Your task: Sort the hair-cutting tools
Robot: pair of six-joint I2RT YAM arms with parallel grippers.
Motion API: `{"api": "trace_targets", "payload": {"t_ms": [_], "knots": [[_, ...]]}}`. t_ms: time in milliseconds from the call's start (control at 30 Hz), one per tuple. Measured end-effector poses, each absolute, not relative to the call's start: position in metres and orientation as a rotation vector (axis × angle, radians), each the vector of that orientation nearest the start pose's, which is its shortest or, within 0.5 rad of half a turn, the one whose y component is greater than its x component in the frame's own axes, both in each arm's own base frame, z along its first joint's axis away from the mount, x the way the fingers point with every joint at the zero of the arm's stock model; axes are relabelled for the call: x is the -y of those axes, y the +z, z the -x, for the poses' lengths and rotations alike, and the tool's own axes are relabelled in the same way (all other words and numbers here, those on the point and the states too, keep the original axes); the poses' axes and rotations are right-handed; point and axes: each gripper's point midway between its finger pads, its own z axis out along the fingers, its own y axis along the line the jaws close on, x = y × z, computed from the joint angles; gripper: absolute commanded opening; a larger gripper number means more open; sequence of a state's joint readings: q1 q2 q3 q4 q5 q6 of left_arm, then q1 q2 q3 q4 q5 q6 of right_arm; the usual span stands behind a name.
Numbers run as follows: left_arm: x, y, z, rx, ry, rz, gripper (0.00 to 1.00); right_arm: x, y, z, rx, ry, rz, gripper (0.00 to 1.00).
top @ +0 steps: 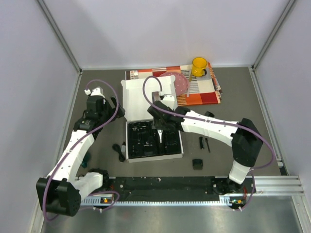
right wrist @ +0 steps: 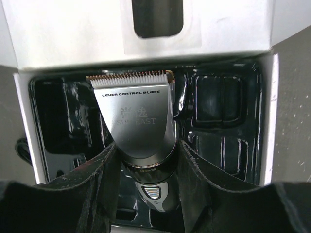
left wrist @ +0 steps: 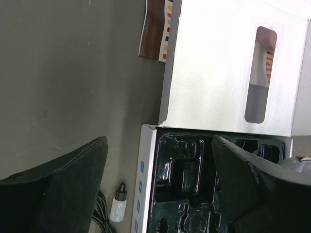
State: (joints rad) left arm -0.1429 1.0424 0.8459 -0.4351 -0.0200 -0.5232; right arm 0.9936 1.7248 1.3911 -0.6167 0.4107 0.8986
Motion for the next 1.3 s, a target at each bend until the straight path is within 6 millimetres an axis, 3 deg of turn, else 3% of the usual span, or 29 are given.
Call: {"api": "trace_targets", "payload": {"t_ms": [200,667,767,800,867,1300], "knots": [[0.063,0.175,-0.313,-2.184,-0.351,0.440,0.93,-0.348,0.122,-0.254,-2.475,0.312,-0.003,0.00],[0.063,0.168,-0.313,-2.204,-0.346,0.446,0.93,-0.342,0.085,-0.245,-2.561,0.187,0.004,0.03],[0.063,0.167,-0.313,-2.207,-0.344,0.447,0.93,-0.343,0.083,-0.246,-2.565,0.179,0.008,0.16],[0.063,0.167,-0.313,-2.207,-0.344,0.447,0.93,-0.343,0.083,-0.246,-2.565,0.178,0.008,0.29],[0.063,0.167,-0.313,-2.207,-0.344,0.446,0.93,-0.343,0.084,-0.246,-2.567,0.177,0.011,0.38],[0.060,0.163,-0.314,-2.214,-0.318,0.448,0.93,-0.356,0.092,-0.247,-2.596,0.183,0.058,0.58]]}}
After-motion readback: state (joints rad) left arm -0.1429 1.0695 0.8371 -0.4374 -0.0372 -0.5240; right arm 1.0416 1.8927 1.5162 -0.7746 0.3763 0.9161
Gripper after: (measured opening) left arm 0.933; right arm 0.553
